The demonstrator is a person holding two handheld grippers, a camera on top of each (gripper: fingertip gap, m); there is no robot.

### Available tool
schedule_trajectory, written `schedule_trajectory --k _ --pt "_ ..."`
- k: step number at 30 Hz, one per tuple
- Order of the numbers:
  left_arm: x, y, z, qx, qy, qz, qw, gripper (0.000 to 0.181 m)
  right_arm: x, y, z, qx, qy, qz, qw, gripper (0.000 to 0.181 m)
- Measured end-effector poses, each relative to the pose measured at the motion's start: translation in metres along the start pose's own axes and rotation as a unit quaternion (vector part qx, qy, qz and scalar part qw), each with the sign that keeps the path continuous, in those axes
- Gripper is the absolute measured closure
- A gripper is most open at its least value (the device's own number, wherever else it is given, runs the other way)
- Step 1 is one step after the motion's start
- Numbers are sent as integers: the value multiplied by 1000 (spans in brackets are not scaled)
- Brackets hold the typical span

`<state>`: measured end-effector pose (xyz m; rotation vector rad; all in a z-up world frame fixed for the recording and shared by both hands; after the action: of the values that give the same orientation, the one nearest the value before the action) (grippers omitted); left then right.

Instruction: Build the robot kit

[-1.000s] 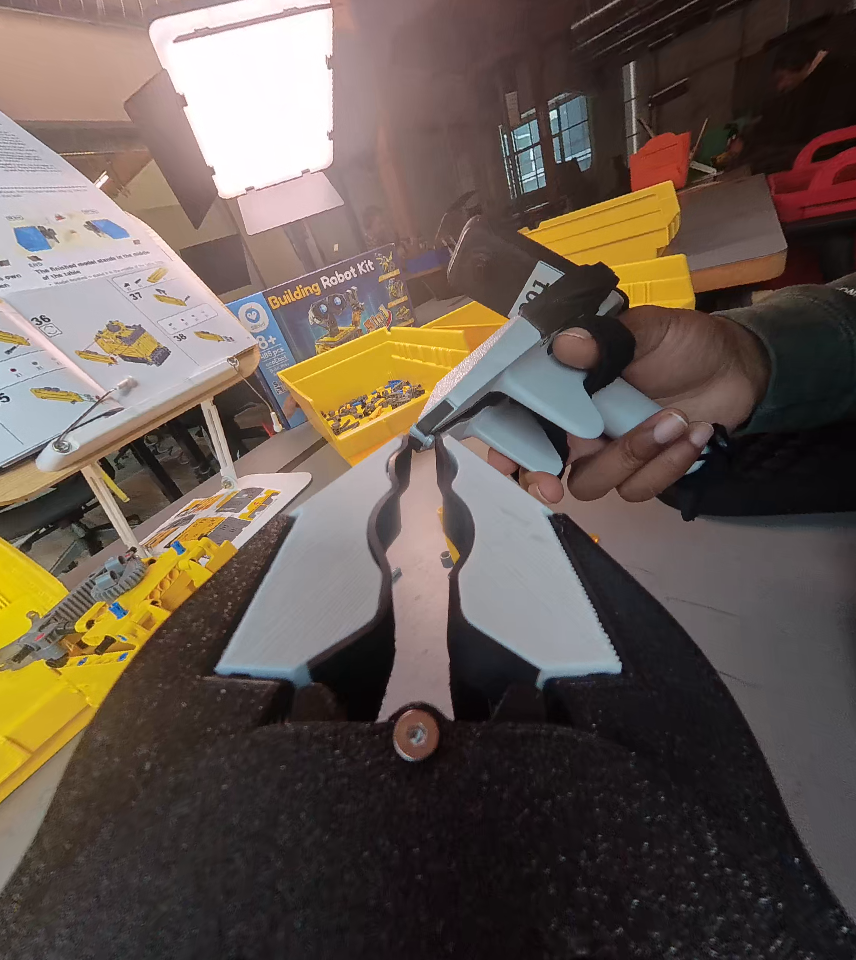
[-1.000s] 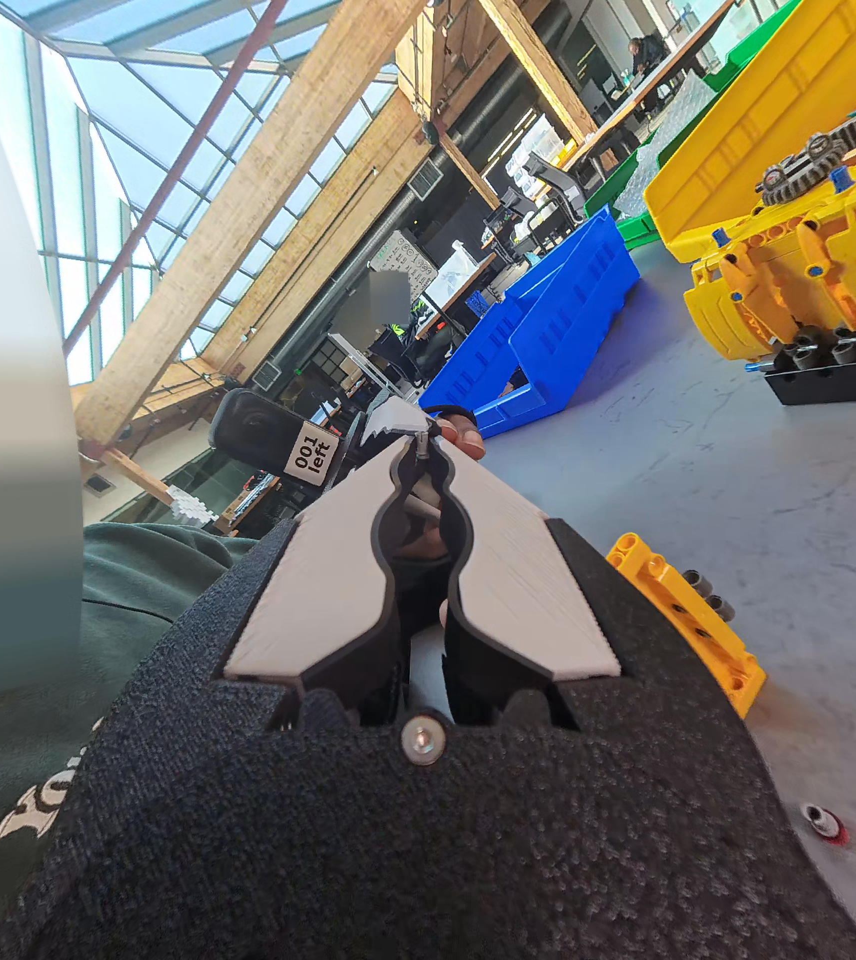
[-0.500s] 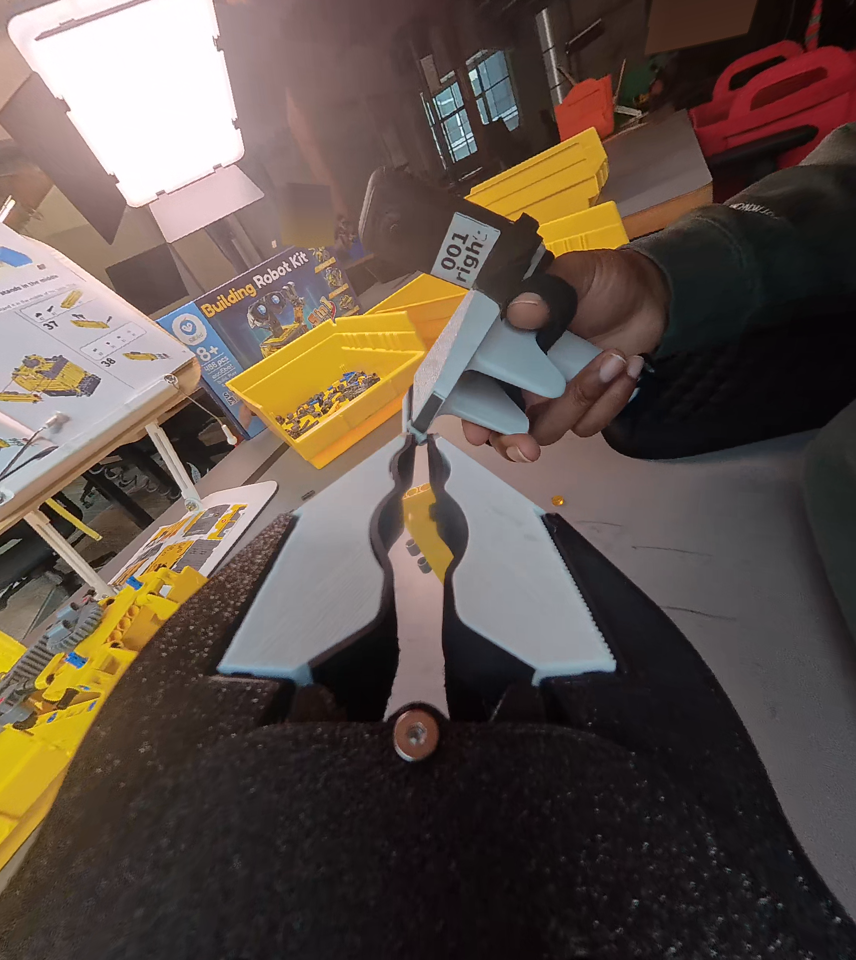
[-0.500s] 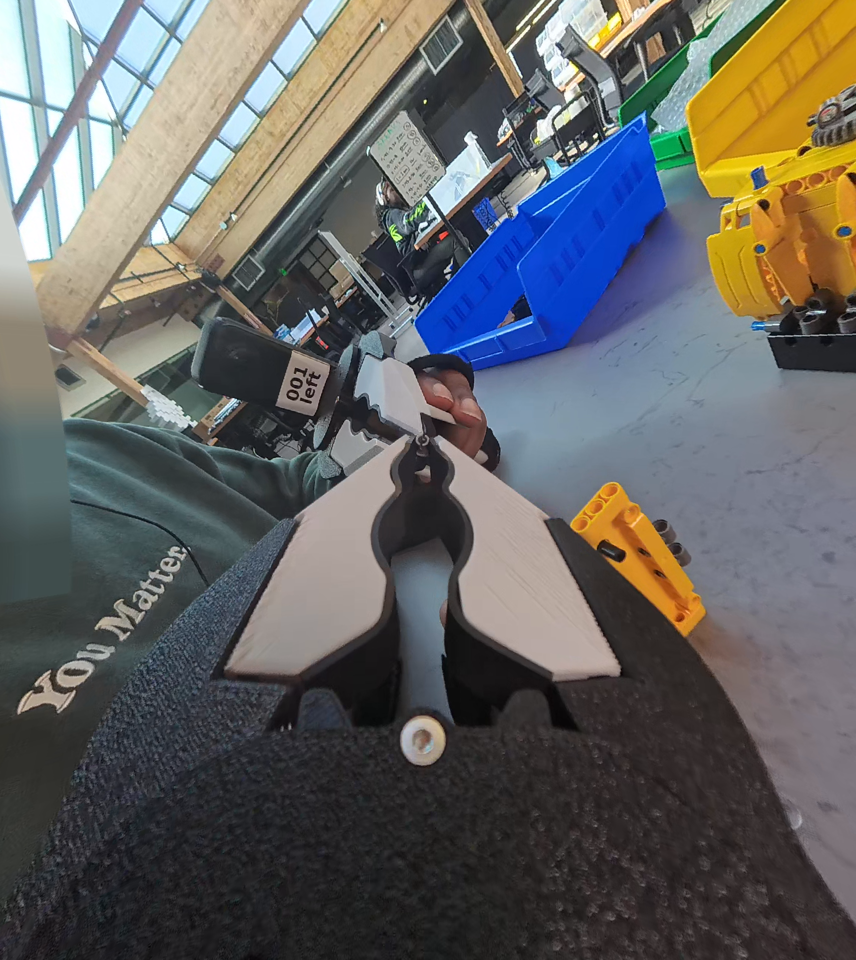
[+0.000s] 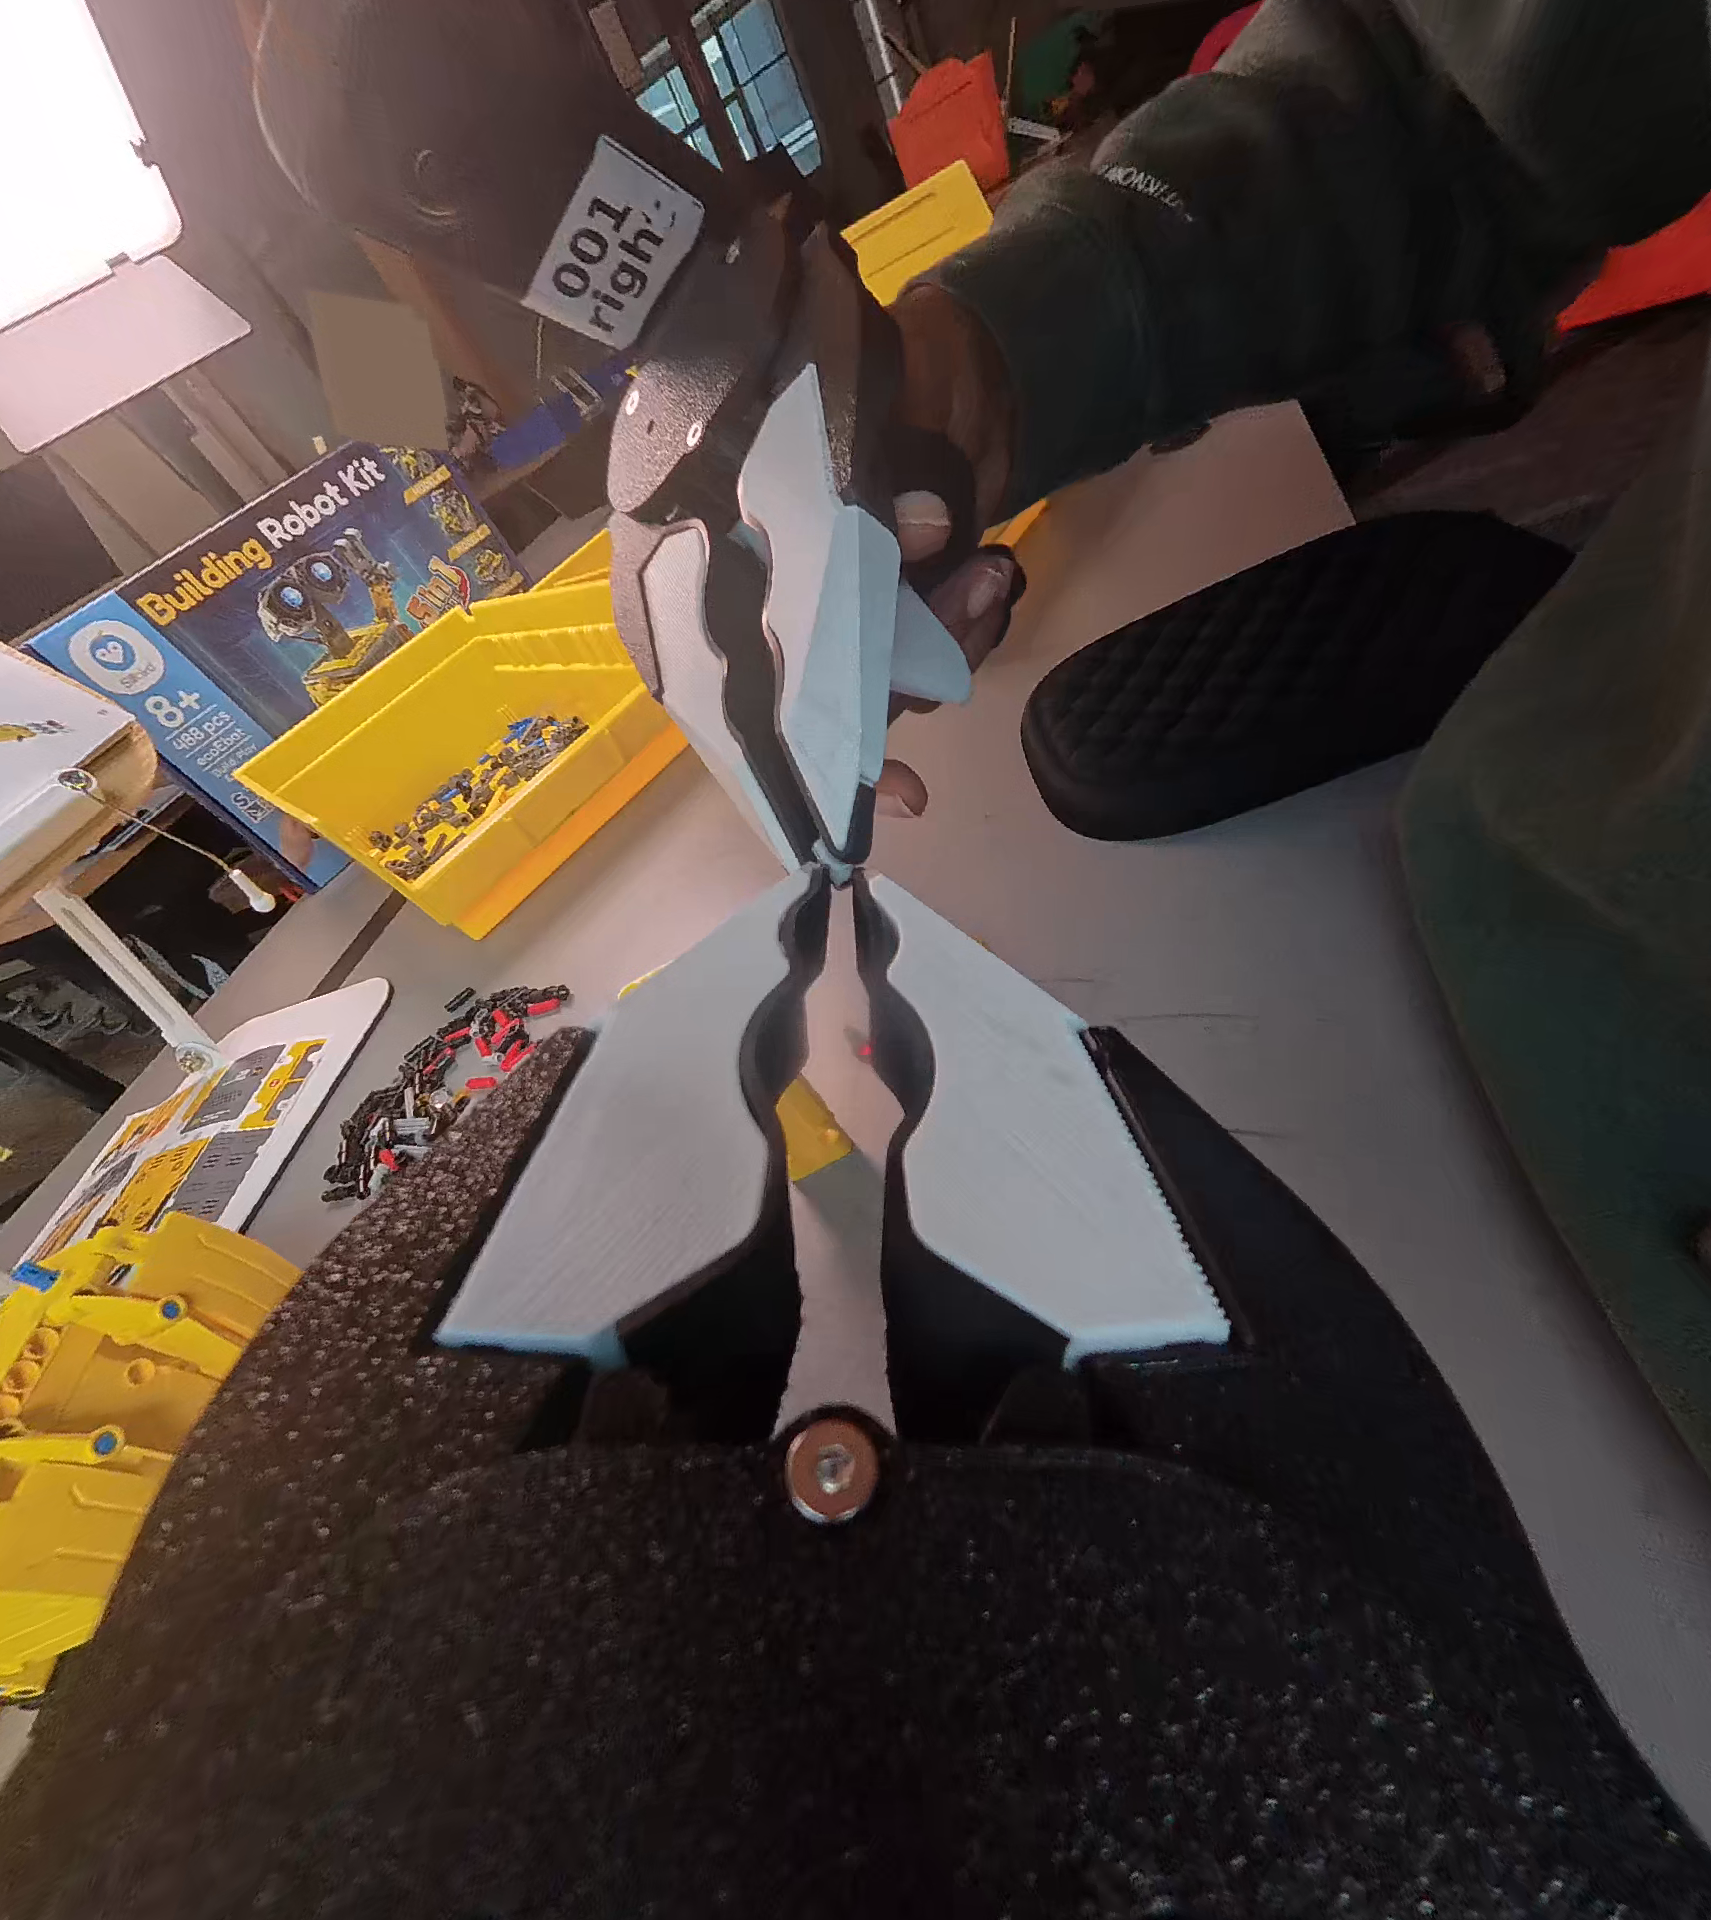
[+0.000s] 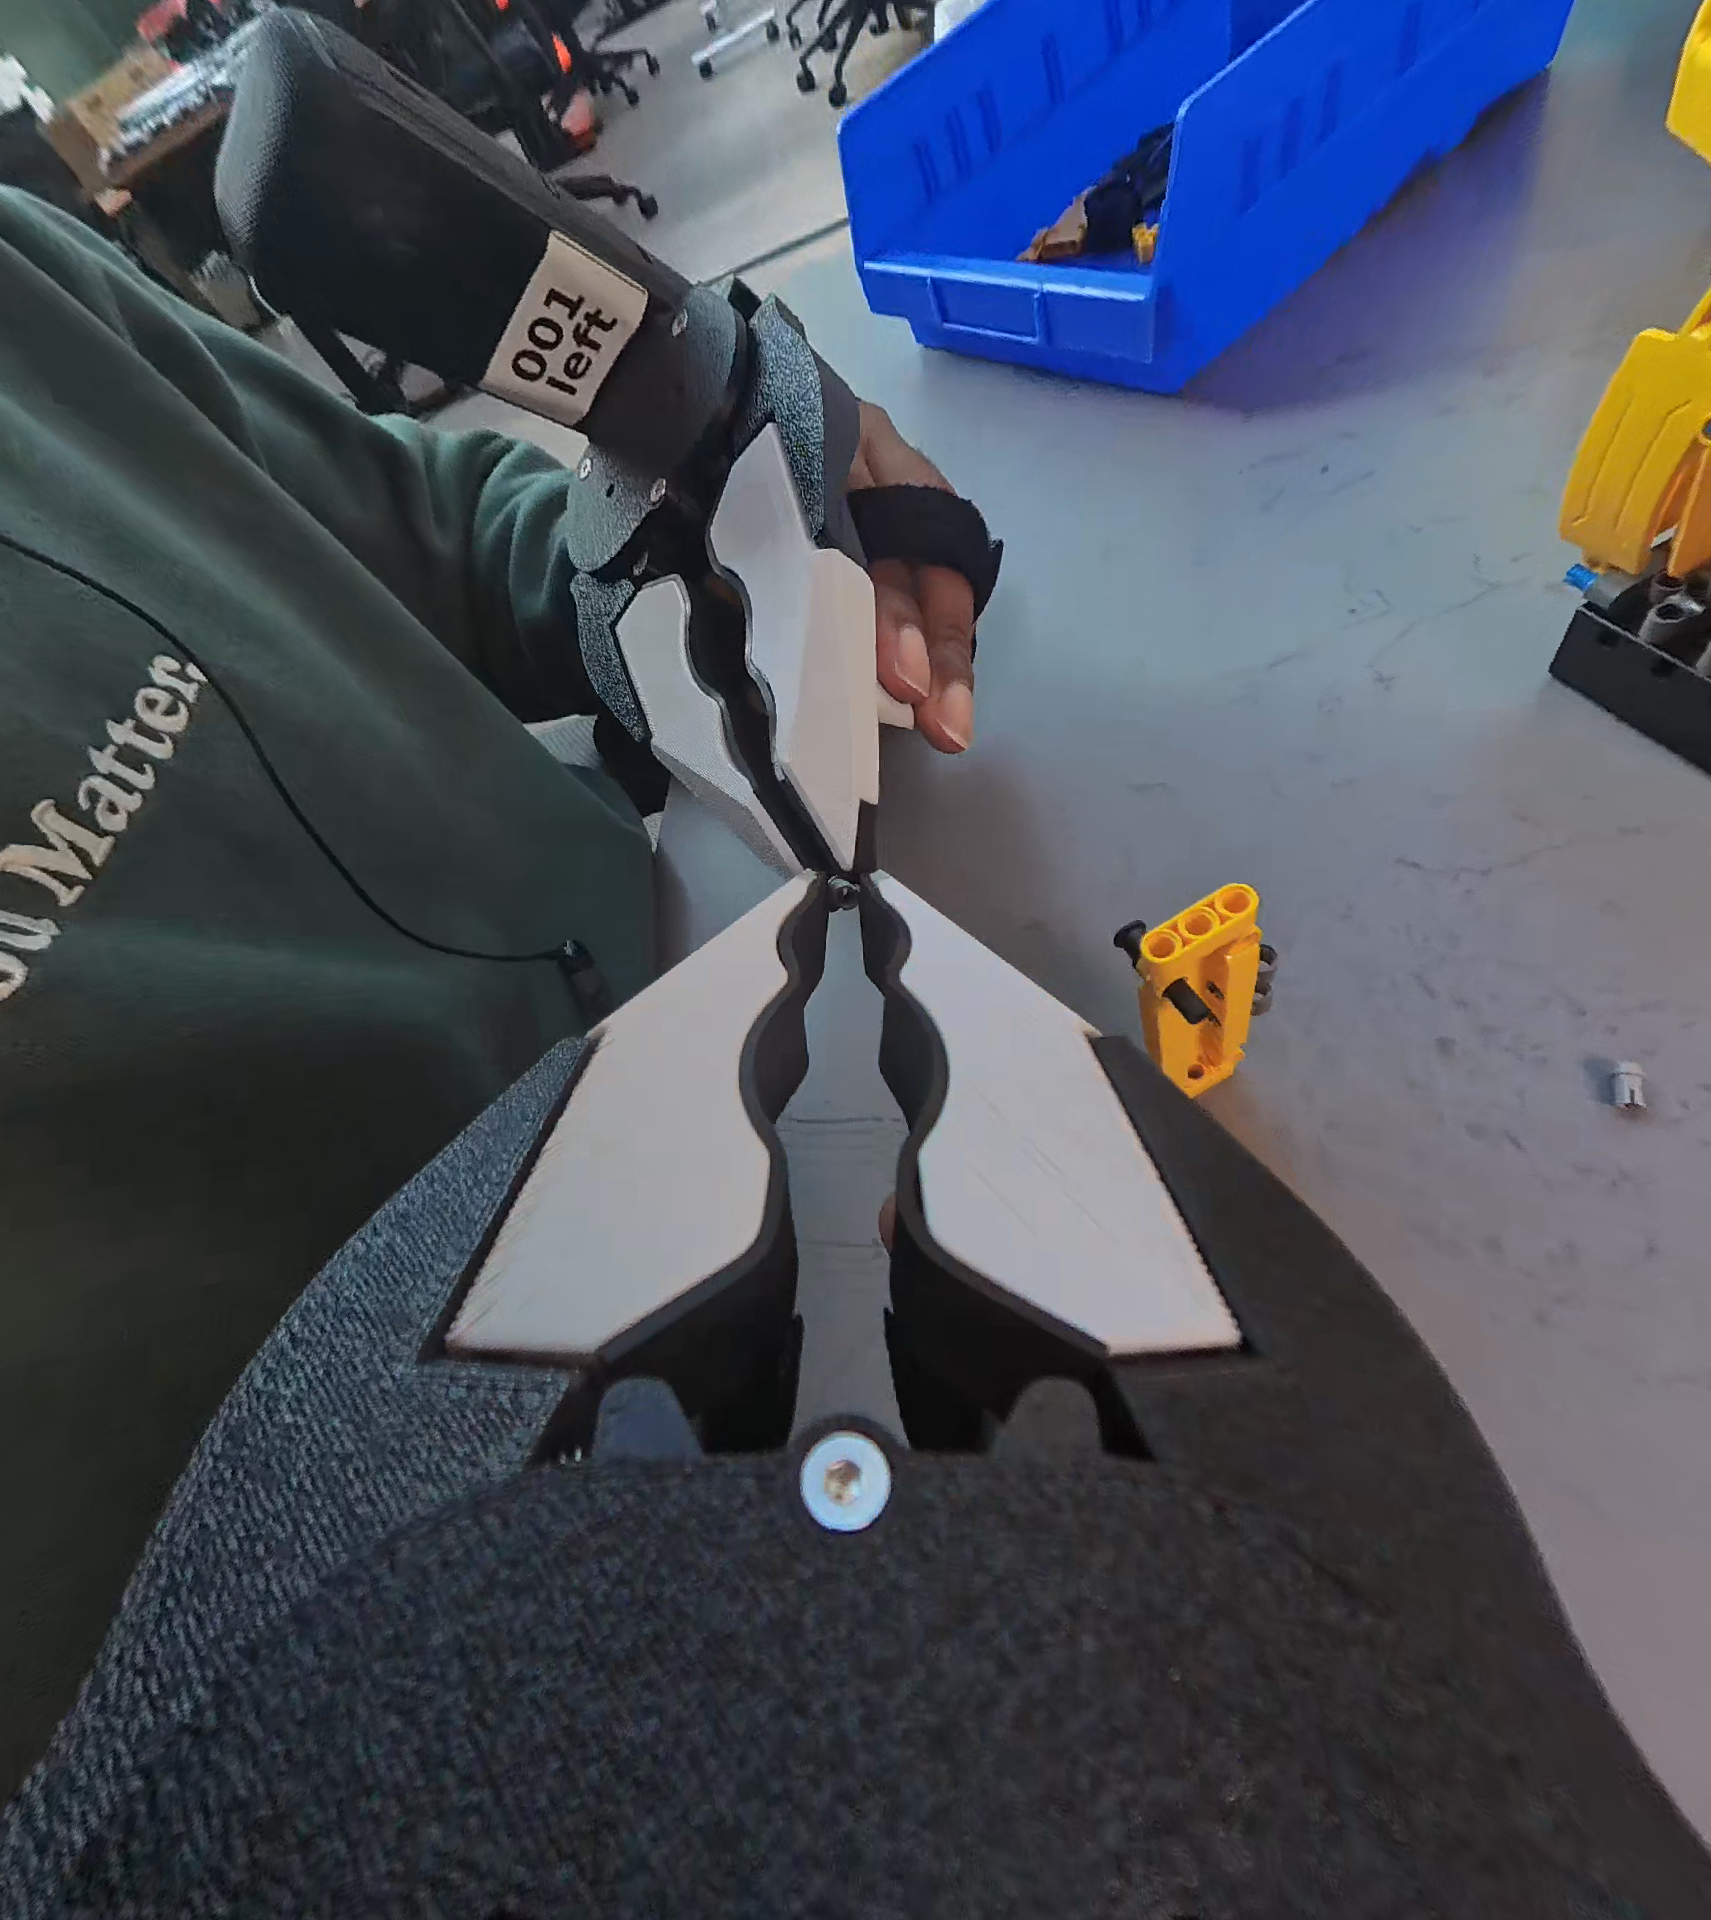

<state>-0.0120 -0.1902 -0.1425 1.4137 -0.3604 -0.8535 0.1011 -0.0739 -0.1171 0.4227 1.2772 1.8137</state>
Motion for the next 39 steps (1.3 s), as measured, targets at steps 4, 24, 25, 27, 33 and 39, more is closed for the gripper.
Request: schedule_trajectory --k 4,24,25,27,33,39 --pt "1 0 0 -2 -4 1 1000 178 -1 2 0 -19 2 14 1000 176" --pt "-37 -14 8 -19 101 157 982 157 39 -39 35 -245 -123 81 958 178" --pt "-41 -17 9 -22 101 182 978 157 41 -44 32 -258 -121 83 955 177" --pt "-46 -21 10 -23 106 207 972 156 43 -52 25 -277 -111 89 950 177" --pt "-43 -26 5 -46 102 198 974 156 50 -64 16 -305 -102 93 942 177" --pt "-43 -26 4 -47 98 200 974 156 49 -67 12 -306 -92 88 943 177"
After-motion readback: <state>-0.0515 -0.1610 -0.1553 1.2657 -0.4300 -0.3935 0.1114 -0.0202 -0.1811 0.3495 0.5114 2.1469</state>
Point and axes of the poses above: each gripper's, where its closed fingertips meet, z back along the fingers, y out of its top, x = y × z across the jaws, the point moved 9 cm from there along z, back along the fingers, and after that the axes turned 10 degrees about z, right-handed, at the moved point
